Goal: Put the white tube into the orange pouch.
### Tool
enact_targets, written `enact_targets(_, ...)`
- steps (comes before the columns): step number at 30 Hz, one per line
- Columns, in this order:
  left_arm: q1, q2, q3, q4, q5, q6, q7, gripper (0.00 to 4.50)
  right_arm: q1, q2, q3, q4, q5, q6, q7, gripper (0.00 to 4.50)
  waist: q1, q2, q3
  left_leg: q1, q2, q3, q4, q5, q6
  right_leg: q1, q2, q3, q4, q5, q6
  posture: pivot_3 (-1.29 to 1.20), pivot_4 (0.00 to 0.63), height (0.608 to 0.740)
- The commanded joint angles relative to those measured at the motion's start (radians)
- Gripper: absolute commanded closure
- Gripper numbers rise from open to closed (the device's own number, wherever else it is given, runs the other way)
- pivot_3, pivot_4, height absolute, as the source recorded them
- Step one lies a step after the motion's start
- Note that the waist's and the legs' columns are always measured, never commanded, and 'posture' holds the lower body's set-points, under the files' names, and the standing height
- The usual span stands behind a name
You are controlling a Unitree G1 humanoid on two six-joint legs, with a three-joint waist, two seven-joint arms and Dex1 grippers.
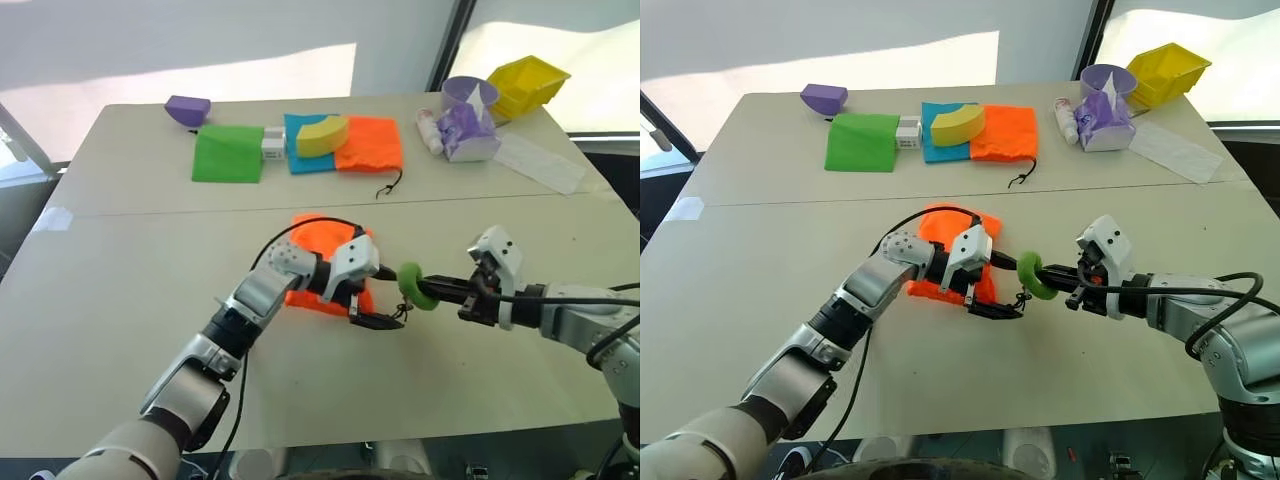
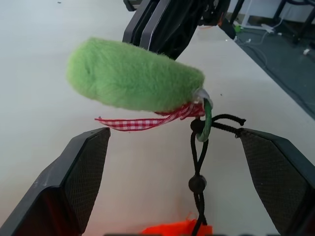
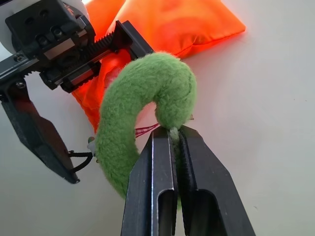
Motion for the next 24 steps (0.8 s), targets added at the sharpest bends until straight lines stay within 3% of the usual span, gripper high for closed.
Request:
enact_targets(1, 0.012, 0.004, -0.045, -0.032, 0.027, 0.010, -0.008, 0.01, -0.018, -0.009, -0.021, -0.013, 0.009, -0.015, -0.002, 4.50, 0.000, 0.000, 0.000, 0.000, 0.000, 0.000, 0.000, 0.000, 0.000, 0.000, 0.000, 0.000, 0.000, 0.000, 0.000, 0.00, 0.150, 0.740)
enact_targets(5, 0.007, 0.000, -0.044, -0.021, 0.036, 0.008, 0.000, 0.01, -0.020, -0.017, -0.023, -0.011, 0.006, -0.014, 0.000, 4.50, 0.000, 0.000, 0.000, 0.001, 0.000, 0.000, 0.000, 0.000, 0.000, 0.001, 0.000, 0.000, 0.000, 0.000, 0.000, 0.00, 0.150, 0.740)
enact_targets(9, 0.007, 0.000, -0.039, -0.021, 0.039, 0.012, 0.004, 1.30, -0.027, -0.022, -0.024, -0.008, 0.007, -0.013, -0.001, 4.50, 0.000, 0.000, 0.000, 0.001, 0.000, 0.000, 0.001, 0.000, 0.000, 0.001, 0.000, 0.000, 0.000, 0.000, 0.000, 0.00, 0.150, 0.740)
enact_targets(16, 0.005, 0.005, -0.040, -0.020, 0.035, 0.033, -0.008, 1.30, -0.034, -0.024, -0.024, -0.007, 0.011, -0.010, -0.003, 4.50, 0.000, 0.000, 0.000, 0.001, 0.000, 0.000, 0.000, 0.000, 0.000, 0.001, 0.000, 0.000, 0.000, 0.000, 0.000, 0.00, 0.150, 0.740)
enact_targets(19, 0.002, -0.002, -0.043, -0.013, 0.047, 0.016, 0.003, 2.13, -0.034, -0.024, -0.023, -0.008, 0.013, -0.007, -0.002, 4.50, 0.000, 0.000, 0.000, 0.001, 0.000, 0.000, 0.001, 0.000, 0.000, 0.001, 0.000, 0.000, 0.000, 0.000, 0.000, 0.00, 0.150, 0.740)
enact_targets(20, 0.001, -0.002, -0.047, -0.013, 0.053, 0.010, 0.003, 2.60, -0.035, -0.022, -0.024, -0.008, 0.014, -0.007, -0.004, 4.50, 0.000, 0.000, 0.000, 0.001, 0.000, 0.000, 0.001, 0.000, 0.000, 0.001, 0.000, 0.000, 0.000, 0.000, 0.000, 0.00, 0.150, 0.740)
enact_targets(24, -0.001, -0.007, -0.048, -0.002, 0.059, 0.022, 0.002, 2.60, -0.039, -0.023, -0.023, -0.006, 0.014, -0.008, -0.005, 4.50, 0.000, 0.000, 0.000, 0.001, 0.000, 0.000, 0.000, 0.000, 0.000, 0.001, 0.000, 0.000, 0.000, 0.000, 0.000, 0.00, 0.150, 0.740)
